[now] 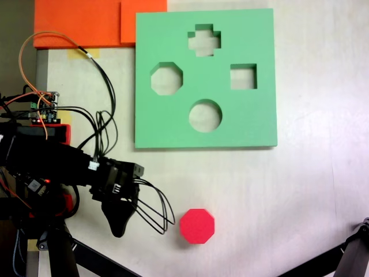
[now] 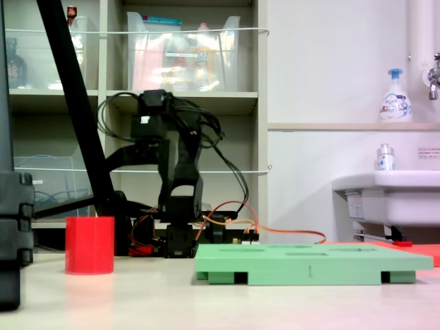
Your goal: Put the octagonal pillar block into the corresponding hole
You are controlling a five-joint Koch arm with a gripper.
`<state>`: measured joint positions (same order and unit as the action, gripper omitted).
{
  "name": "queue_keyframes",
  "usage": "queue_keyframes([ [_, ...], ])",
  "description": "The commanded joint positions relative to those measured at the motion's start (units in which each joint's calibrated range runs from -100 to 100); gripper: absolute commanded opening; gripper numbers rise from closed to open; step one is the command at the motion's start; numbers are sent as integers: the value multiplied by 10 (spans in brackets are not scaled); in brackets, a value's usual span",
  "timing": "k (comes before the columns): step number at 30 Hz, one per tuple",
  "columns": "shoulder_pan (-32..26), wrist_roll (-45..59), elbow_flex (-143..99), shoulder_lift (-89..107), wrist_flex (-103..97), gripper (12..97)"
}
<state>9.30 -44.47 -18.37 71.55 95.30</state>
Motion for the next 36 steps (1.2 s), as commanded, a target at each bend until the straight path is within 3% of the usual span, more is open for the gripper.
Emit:
queue_keyframes([
  [1, 9, 13, 64, -48, 15, 875],
  [15, 46, 64, 254, -313, -29, 848],
  [19, 59, 79, 344, -411, -32, 770],
  [36, 42, 92, 477, -541, -60, 771],
])
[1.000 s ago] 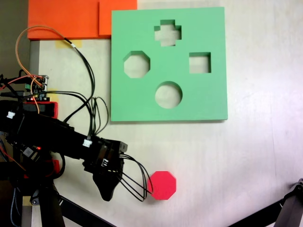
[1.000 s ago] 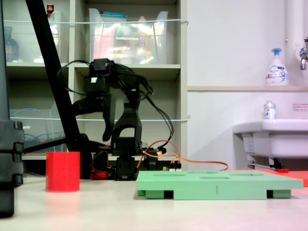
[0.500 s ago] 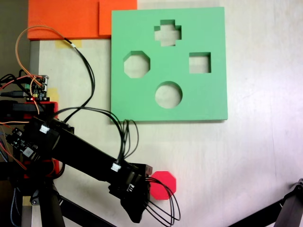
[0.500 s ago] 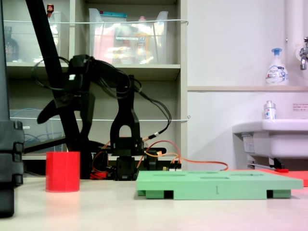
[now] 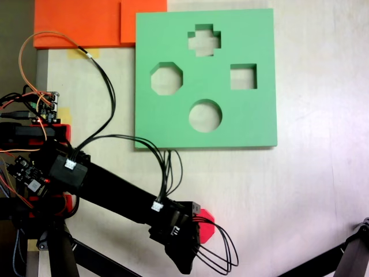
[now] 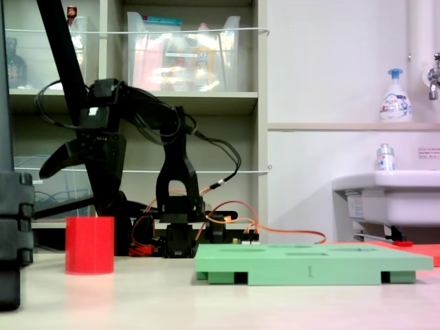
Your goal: Put the octagonal pillar block into the corresponding hole
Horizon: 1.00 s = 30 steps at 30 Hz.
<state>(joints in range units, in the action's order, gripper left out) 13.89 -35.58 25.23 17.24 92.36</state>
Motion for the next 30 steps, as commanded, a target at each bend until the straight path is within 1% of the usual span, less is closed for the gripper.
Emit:
queue_keyframes([
  [1, -5, 3, 46, 2, -30, 771],
  [7, -12, -2, 77, 1, -30, 770],
  [23, -36, -25, 127, -80, -31, 770],
  [26, -40, -29, 132, -86, -31, 747],
  [30, -43, -32, 125, -98, -24, 747],
])
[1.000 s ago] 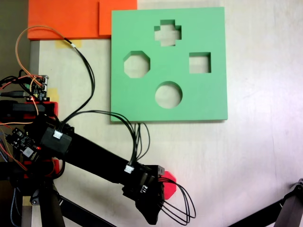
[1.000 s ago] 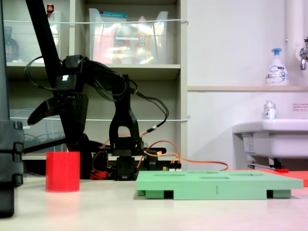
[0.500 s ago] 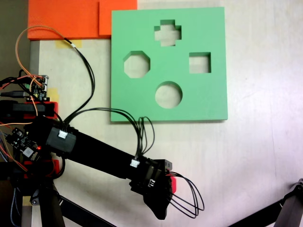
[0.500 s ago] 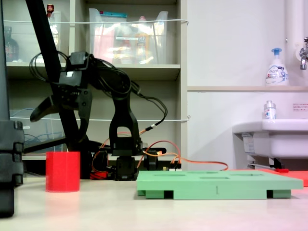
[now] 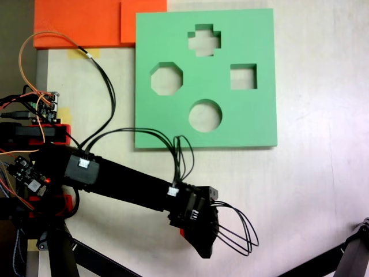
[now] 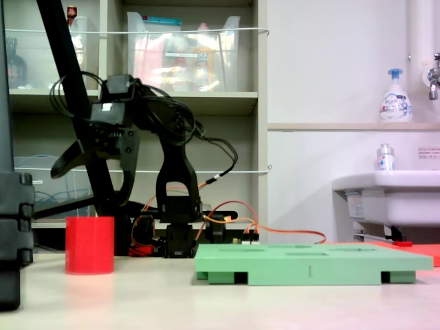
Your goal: Put the octagonal pillar block into the corresponding hole
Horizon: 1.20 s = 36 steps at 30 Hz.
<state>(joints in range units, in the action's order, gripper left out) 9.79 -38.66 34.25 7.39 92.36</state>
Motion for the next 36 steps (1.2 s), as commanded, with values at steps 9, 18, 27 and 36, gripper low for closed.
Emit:
queue_keyframes([
  [9, -3, -1, 20, 4, -10, 748],
  [18, -9, -1, -35, 36, 27, 748],
  [27, -14, -2, -131, 116, -11, 747],
  [36, -11, -2, -195, 159, -54, 747],
])
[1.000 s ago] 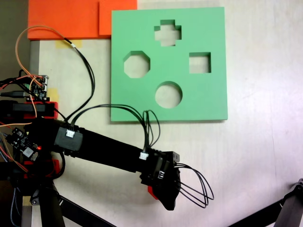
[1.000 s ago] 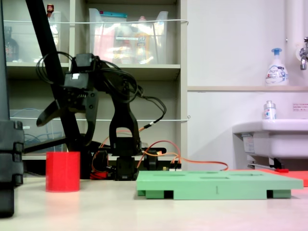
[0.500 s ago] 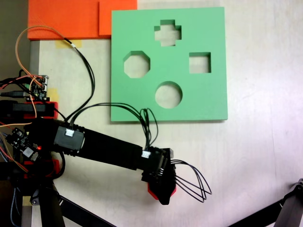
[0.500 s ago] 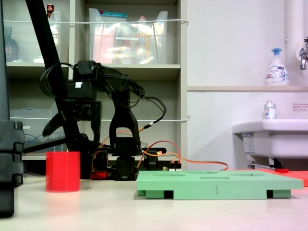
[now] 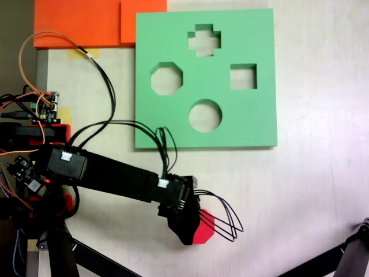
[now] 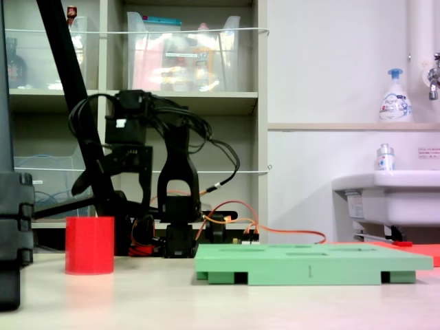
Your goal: Put the octagonal pillar block into the corresponding hole
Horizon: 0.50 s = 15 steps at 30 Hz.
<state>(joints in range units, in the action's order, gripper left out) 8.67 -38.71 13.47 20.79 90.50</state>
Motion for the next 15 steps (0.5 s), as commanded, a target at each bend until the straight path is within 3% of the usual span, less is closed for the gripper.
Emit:
queue_keyframes([
  [1, 0, -1, 13, 23, -36, 747],
  [15, 7, 17, -2, -28, -78, 747],
])
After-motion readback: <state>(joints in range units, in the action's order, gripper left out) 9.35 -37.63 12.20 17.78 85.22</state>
